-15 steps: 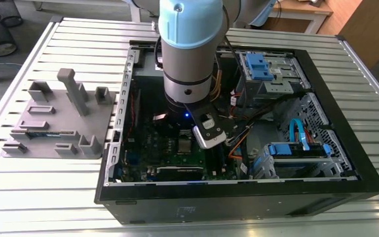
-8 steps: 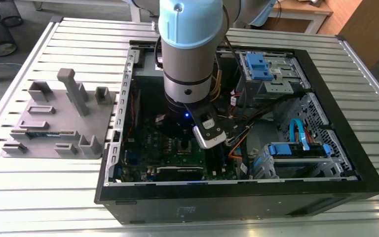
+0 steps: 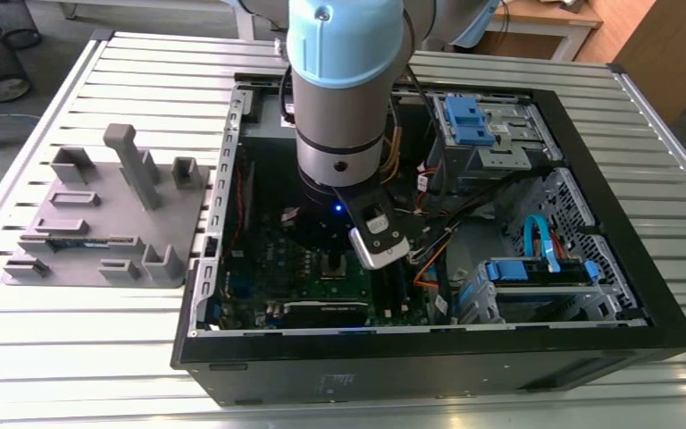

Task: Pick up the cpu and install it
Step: 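Place the cpu into insertion slot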

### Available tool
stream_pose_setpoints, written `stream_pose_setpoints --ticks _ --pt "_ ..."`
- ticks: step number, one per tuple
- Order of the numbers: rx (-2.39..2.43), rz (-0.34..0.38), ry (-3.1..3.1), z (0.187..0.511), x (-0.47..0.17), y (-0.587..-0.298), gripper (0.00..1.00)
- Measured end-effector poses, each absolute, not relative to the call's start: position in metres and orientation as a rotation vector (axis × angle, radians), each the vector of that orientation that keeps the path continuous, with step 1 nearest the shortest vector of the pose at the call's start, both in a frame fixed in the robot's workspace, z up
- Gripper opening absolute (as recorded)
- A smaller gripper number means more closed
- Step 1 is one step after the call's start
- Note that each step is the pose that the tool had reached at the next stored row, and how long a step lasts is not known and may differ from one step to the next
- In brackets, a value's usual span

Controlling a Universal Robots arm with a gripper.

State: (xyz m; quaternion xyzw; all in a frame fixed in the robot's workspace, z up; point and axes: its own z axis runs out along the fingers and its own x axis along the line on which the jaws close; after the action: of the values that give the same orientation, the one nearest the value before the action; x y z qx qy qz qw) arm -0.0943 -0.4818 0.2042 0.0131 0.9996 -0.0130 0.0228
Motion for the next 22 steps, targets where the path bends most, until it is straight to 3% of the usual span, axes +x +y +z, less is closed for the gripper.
stream_pose_setpoints --ticks 22 --pt "0.044 -0.045 3.095 0.2096 -0.0944 -0.4819 0.11"
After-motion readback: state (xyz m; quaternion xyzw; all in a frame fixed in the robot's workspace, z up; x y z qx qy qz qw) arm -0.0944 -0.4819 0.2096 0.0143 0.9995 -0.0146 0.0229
